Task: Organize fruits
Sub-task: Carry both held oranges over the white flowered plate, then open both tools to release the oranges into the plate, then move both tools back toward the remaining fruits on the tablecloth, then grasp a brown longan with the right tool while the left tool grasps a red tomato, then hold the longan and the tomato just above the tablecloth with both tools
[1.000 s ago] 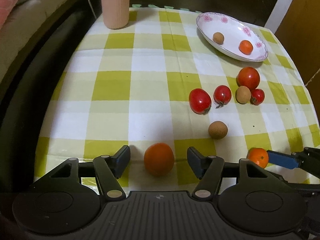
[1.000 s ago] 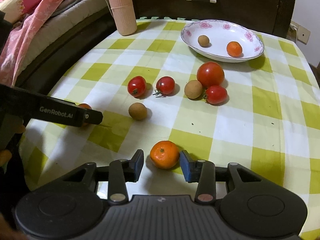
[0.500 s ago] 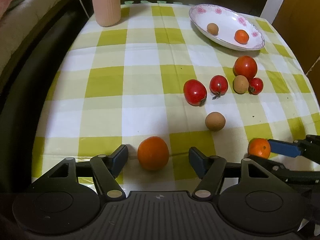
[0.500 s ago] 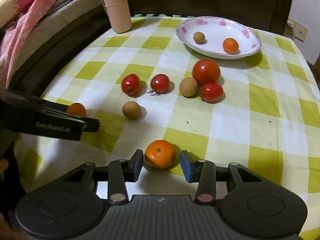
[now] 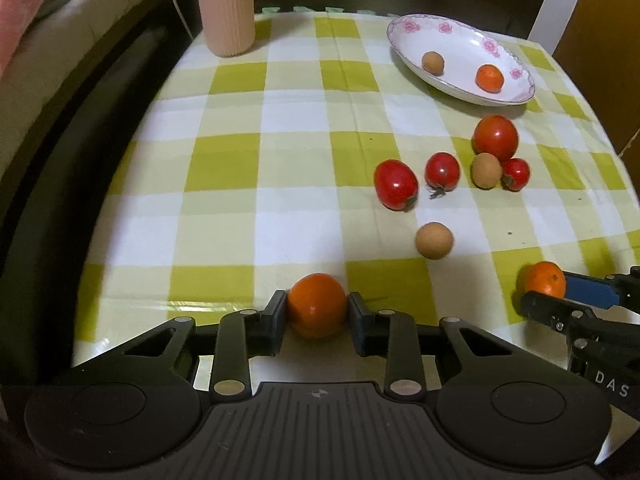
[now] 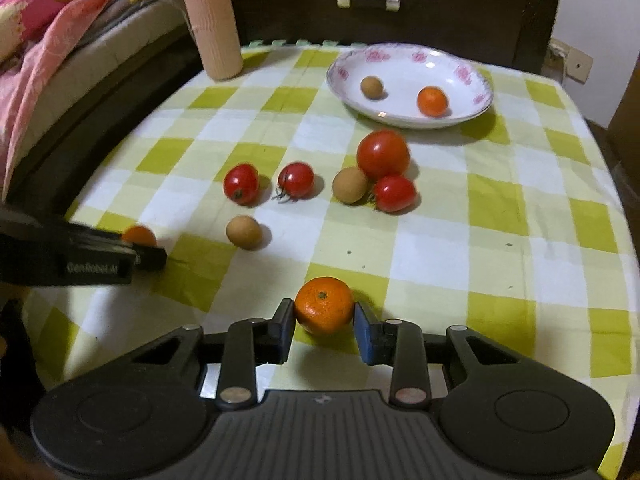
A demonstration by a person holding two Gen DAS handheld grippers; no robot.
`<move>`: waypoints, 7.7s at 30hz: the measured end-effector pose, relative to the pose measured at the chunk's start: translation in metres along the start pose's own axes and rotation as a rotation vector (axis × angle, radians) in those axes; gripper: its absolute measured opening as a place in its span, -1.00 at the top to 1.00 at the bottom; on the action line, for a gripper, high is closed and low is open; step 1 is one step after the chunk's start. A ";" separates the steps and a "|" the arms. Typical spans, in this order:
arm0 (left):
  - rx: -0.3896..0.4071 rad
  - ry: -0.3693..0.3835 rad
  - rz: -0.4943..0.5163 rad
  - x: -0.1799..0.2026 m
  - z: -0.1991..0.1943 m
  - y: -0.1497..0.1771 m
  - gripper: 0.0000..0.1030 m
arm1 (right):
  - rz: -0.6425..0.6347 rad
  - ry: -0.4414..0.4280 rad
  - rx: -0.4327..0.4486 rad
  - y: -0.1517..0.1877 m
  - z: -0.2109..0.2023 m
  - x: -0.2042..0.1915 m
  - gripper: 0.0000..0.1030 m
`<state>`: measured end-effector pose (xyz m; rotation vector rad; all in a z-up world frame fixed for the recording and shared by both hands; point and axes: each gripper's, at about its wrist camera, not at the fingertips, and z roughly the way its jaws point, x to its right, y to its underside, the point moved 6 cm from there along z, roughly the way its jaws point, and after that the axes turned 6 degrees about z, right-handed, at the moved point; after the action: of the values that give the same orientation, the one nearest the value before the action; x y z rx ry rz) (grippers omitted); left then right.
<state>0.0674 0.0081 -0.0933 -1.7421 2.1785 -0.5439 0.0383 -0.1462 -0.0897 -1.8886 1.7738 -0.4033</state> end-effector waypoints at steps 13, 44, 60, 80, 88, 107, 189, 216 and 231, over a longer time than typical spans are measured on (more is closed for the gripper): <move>0.094 0.034 0.043 0.025 -0.032 -0.031 0.24 | 0.045 -0.013 0.126 -0.038 -0.041 0.004 0.40; 0.117 0.144 0.089 0.079 0.059 -0.188 0.23 | 0.169 0.021 0.119 -0.160 0.057 0.091 0.40; 0.101 0.146 0.074 0.079 0.074 -0.197 0.19 | 0.154 0.004 0.129 -0.169 0.076 0.096 0.38; 0.157 0.141 0.034 0.069 0.051 -0.205 -0.19 | 0.181 -0.024 0.202 -0.179 0.054 0.095 0.37; 0.177 0.122 0.052 0.068 0.037 -0.199 -0.22 | 0.169 -0.013 0.222 -0.174 0.037 0.085 0.37; 0.193 0.097 0.083 0.067 0.000 -0.158 -0.24 | 0.140 -0.014 0.220 -0.137 0.000 0.061 0.37; -0.008 0.098 0.005 0.028 0.018 -0.071 -0.31 | -0.050 -0.111 -0.029 -0.029 0.029 -0.016 0.51; -0.015 0.085 0.070 0.040 0.020 -0.059 0.27 | 0.015 -0.045 -0.012 -0.022 0.018 0.015 0.51; -0.014 0.060 0.186 0.059 0.012 -0.029 0.14 | -0.001 -0.024 -0.003 -0.008 0.019 0.020 0.50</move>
<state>0.0851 -0.0566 -0.0903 -1.5273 2.3592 -0.5414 0.0579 -0.1625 -0.1038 -1.8881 1.7589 -0.3764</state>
